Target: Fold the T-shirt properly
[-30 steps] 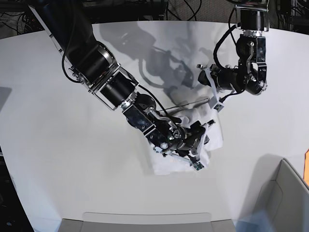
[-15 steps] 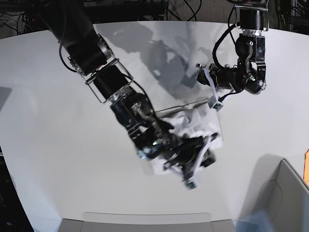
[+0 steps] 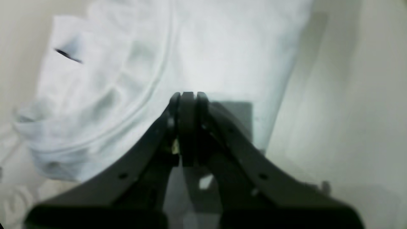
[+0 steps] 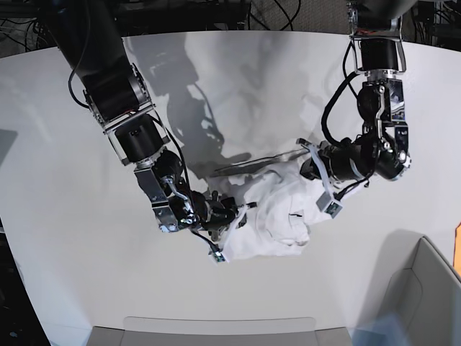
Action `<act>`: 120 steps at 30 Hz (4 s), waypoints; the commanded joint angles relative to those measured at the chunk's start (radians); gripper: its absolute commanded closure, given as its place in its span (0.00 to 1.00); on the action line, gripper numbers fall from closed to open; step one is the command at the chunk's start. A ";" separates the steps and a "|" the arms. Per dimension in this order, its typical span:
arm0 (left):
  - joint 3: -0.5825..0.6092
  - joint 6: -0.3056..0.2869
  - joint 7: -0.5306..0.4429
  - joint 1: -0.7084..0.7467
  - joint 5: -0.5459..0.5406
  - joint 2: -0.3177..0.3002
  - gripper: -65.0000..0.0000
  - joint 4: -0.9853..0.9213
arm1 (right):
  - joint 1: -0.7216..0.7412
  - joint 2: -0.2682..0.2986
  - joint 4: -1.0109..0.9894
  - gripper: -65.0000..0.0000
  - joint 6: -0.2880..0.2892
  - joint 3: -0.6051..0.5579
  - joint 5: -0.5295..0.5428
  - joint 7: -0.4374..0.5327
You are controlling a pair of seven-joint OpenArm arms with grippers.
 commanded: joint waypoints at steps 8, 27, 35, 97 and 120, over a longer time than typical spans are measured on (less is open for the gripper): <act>-0.005 -0.001 -0.007 -0.007 -0.010 -0.001 1.00 0.025 | -0.108 -0.027 0.231 0.96 0.018 -0.109 0.011 -0.152; 0.009 -0.007 -0.007 -0.006 -0.007 0.025 1.00 -0.007 | 0.041 -0.056 0.129 0.96 0.017 0.066 -0.156 -0.046; 0.009 -0.001 -0.007 -0.029 -0.004 0.012 1.00 -0.259 | 0.004 -0.107 0.046 0.96 0.020 0.060 -0.262 -0.095; -0.126 -0.006 -0.499 -0.138 0.144 0.022 1.00 -0.806 | -0.912 0.137 1.368 0.96 0.029 0.635 -0.254 -0.442; -0.329 0.200 -0.631 0.027 0.144 -0.040 1.00 -0.029 | -0.987 0.139 1.395 1.00 0.274 0.638 -0.262 -0.208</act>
